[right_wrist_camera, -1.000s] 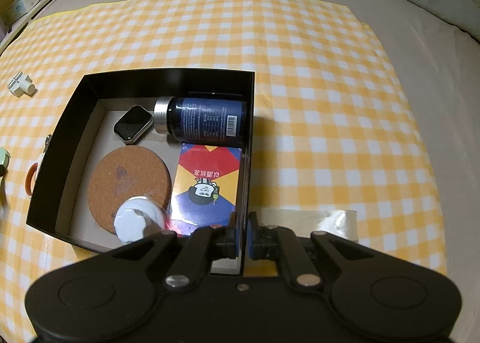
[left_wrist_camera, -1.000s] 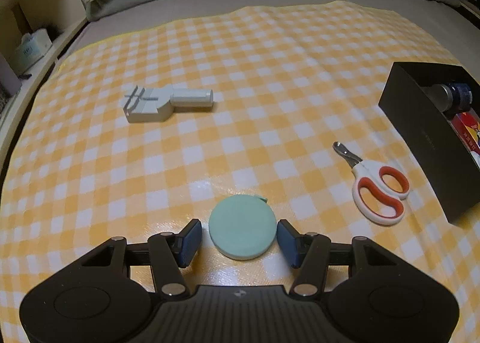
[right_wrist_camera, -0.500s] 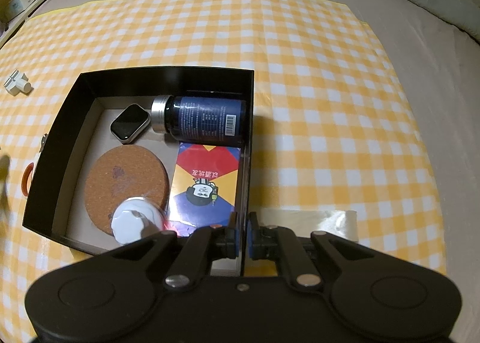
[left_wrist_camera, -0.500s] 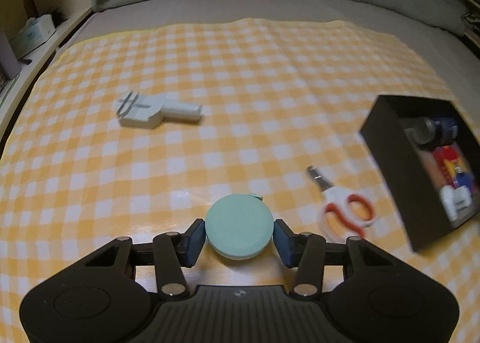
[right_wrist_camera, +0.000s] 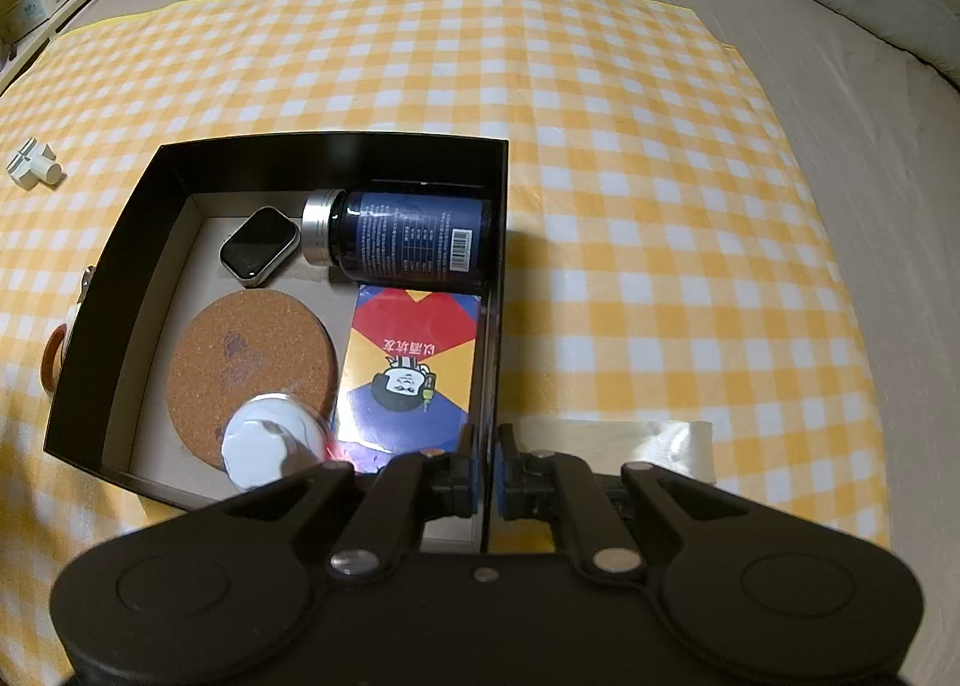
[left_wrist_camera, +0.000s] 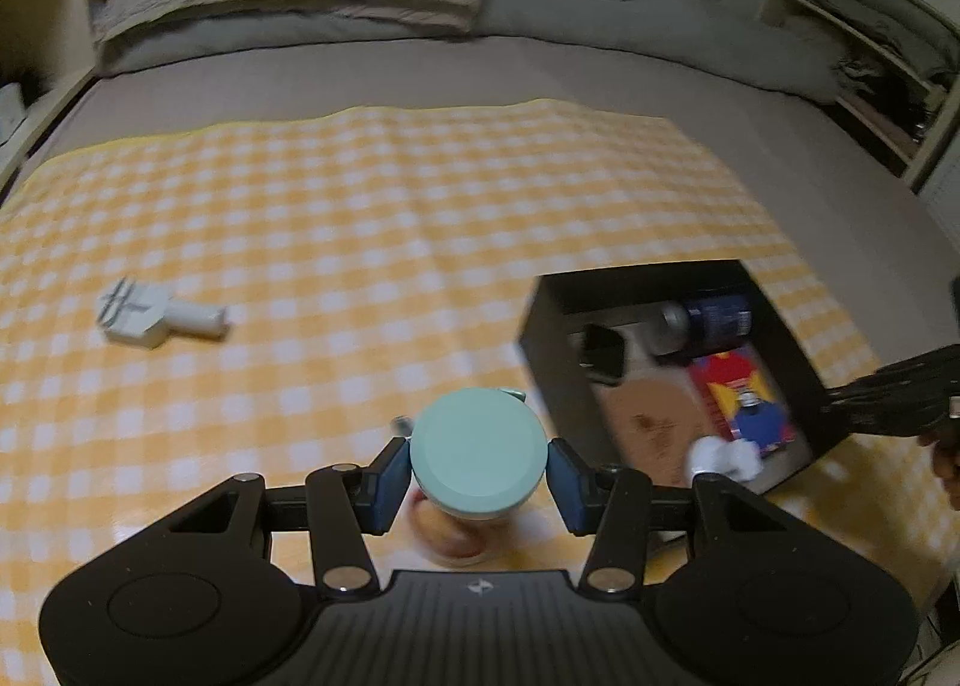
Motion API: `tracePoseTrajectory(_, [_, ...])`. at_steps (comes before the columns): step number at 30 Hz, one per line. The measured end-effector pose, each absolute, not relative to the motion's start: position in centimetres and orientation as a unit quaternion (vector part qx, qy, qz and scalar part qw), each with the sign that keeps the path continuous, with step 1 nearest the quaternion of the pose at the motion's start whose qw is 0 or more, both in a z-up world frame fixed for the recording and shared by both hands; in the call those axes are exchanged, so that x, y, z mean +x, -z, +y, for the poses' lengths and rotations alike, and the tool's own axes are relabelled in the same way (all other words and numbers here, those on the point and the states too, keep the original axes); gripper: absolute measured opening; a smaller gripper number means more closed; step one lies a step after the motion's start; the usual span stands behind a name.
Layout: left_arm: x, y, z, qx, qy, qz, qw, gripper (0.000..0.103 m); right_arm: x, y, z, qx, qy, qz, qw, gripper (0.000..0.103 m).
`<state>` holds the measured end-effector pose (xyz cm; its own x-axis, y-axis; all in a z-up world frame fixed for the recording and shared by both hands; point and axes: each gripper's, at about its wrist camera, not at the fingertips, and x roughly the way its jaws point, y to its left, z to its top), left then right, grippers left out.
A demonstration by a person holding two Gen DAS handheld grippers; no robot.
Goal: Organize rigid objects
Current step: 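Carry the tin with the left gripper into the box, release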
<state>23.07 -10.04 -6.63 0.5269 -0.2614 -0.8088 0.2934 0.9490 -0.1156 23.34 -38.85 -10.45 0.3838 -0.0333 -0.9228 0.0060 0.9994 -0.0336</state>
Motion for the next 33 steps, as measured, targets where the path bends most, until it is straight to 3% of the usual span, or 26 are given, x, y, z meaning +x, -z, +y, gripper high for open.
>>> tracePoseTrajectory(23, [23.0, 8.8, -21.9, 0.097, 0.229, 0.47, 0.847, 0.052, 23.1, 10.2, -39.0, -0.009, 0.006, 0.552, 0.834, 0.005])
tracePoseTrajectory(26, [22.8, 9.4, -22.4, 0.112, 0.243, 0.471, 0.841, 0.063, 23.2, 10.2, -39.0, -0.009, 0.005, 0.552, 0.834, 0.005])
tracePoseTrajectory(29, [22.3, 9.5, -22.7, 0.118, 0.259, 0.466, 0.838, 0.084, 23.1, 10.2, -38.9, -0.009, 0.005, 0.551, 0.834, 0.005])
tracePoseTrajectory(33, [21.4, 9.3, -23.1, 0.134, 0.253, 0.461, 0.84, 0.087, 23.1, 10.1, -38.9, -0.01, 0.005, 0.551, 0.834, 0.005])
